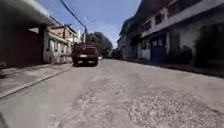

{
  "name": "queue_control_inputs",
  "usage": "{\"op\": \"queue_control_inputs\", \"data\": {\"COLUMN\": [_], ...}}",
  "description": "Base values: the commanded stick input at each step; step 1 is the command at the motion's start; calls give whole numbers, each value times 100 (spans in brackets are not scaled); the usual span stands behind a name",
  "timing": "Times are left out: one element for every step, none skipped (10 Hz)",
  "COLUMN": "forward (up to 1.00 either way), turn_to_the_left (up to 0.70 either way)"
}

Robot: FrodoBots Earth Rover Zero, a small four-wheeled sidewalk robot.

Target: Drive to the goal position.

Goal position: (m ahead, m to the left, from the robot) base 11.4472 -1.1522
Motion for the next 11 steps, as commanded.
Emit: {"op": "queue_control_inputs", "data": {"forward": [100, 100, 100, 100, 100, 100, 100, 100, 100, 100, 100], "turn_to_the_left": [1, 4, 9, 13, 18, 15, 4, 10, 15, 20, 10]}}
